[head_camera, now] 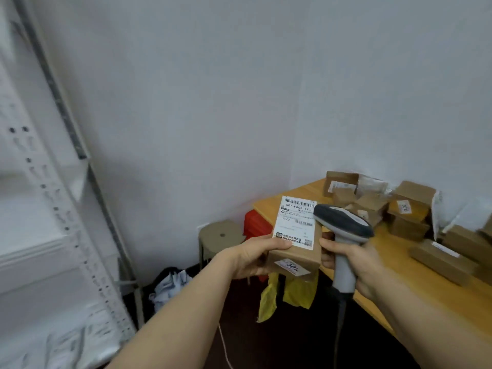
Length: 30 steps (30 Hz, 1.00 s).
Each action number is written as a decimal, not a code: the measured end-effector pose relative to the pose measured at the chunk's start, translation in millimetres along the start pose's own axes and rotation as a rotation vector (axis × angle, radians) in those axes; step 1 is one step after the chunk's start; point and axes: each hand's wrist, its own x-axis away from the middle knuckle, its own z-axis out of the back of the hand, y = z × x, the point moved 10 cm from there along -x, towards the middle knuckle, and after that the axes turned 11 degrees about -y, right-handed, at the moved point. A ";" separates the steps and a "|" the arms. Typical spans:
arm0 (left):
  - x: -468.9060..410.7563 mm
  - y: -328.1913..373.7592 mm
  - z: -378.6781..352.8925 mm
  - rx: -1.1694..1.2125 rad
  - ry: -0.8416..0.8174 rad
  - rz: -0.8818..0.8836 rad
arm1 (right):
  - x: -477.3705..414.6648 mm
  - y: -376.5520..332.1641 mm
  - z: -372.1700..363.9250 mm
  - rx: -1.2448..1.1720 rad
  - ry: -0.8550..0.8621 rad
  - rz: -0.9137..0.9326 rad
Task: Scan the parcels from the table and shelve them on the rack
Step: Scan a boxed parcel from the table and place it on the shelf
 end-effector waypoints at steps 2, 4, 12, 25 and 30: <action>73.3 -24.8 42.3 -0.036 0.116 -0.002 | 18.9 27.0 -73.5 -0.016 -0.097 -0.035; 157.2 -53.4 83.1 -0.072 0.231 0.021 | 44.9 55.4 -149.7 -0.029 -0.161 -0.055; 482.3 -126.9 185.8 0.047 0.660 -0.066 | 151.7 122.2 -445.2 0.009 -0.522 -0.166; 735.3 -193.6 311.8 0.306 1.167 -0.250 | 215.1 164.0 -747.1 0.085 -0.917 -0.160; 777.3 -177.3 386.6 0.309 1.278 -0.198 | 186.5 173.1 -830.5 0.020 -0.946 -0.171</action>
